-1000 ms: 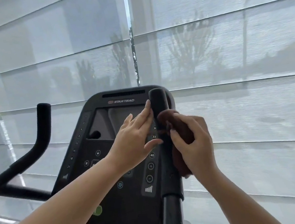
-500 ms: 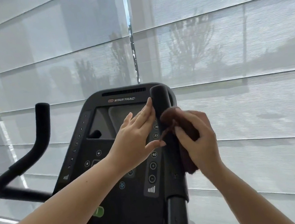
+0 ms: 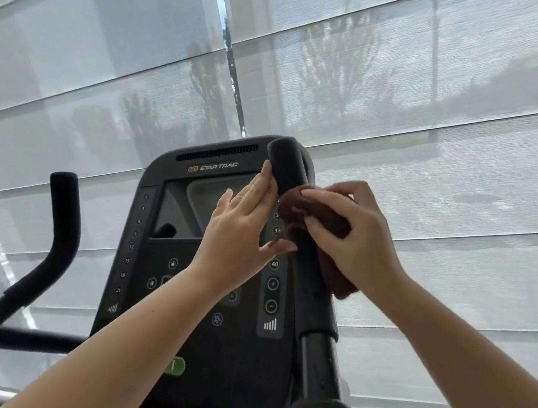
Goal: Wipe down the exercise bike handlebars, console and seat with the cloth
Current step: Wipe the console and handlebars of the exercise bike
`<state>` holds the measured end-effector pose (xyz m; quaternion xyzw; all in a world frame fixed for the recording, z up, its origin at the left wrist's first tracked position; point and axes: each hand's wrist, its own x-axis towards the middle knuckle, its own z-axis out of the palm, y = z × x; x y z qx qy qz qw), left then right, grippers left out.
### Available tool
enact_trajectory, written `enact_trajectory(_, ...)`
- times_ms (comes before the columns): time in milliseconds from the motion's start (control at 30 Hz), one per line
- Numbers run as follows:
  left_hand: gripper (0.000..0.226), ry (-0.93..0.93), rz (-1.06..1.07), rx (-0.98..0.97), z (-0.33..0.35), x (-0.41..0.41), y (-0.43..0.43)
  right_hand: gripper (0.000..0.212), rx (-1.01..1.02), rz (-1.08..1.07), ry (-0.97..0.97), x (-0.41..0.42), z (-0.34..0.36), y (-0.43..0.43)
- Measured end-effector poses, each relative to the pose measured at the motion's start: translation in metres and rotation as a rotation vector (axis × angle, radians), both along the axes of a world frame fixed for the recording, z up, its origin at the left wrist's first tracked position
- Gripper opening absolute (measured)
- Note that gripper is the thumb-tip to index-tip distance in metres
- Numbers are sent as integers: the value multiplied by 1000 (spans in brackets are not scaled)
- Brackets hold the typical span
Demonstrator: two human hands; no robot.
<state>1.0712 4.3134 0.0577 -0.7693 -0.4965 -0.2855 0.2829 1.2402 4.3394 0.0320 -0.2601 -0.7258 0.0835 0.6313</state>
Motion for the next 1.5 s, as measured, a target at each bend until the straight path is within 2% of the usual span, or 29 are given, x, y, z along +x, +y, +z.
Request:
enact_trajectory(67, 87, -1, 8, -38, 2, -3, -2, 32, -11, 2, -20, 2, 11, 3)
enact_trajectory(233, 80, 162, 75, -110, -1, -18, -17, 31, -77, 101, -186, 25, -52, -52)
enact_trajectory(300, 76, 187, 57, -132, -4, -18, -34, 33, -68, 81, -251, 29, -49, -56)
enact_trajectory(433, 68, 71, -17, -158, -7, -23, -81, 30, 31, -161, -473, 7, -7, -43)
enact_trajectory(500, 69, -1, -15, -183, -13, -33, -106, 30, 4, -246, -503, -1, 0, -42)
enact_trajectory(667, 67, 77, -52, -224, -39, -45, -157, 30, -133, -37, -496, 25, -26, -90)
enact_trajectory(767, 68, 10, -121, -307, -49, -42, -174, 31, -80, -66, -605, 25, -29, -110)
enact_trajectory(933, 67, -111, -250, -343, -62, -42, -207, 31, -140, -287, -593, -8, -4, -93)
enact_trajectory(1033, 67, -152, -274, -339, -75, -47, -226, 31, -215, -211, -570, 2, -6, -104)
enact_trajectory(1167, 63, -86, -282, -323, -97, -48, -240, 39, -247, -86, -552, 31, -35, -150)
enact_trajectory(1300, 60, -172, -300, -426, -115, -45, -241, 33, -218, -212, -475, 13, -32, -139)
enact_trajectory(1400, 57, -145, -290, -350, -118, -43, -244, 27, -240, -248, -460, 3, -22, -130)
enact_trajectory(1500, 54, -138, -285, -310, -118, -43, -246, 34, -237, -220, -472, 18, -25, -149)
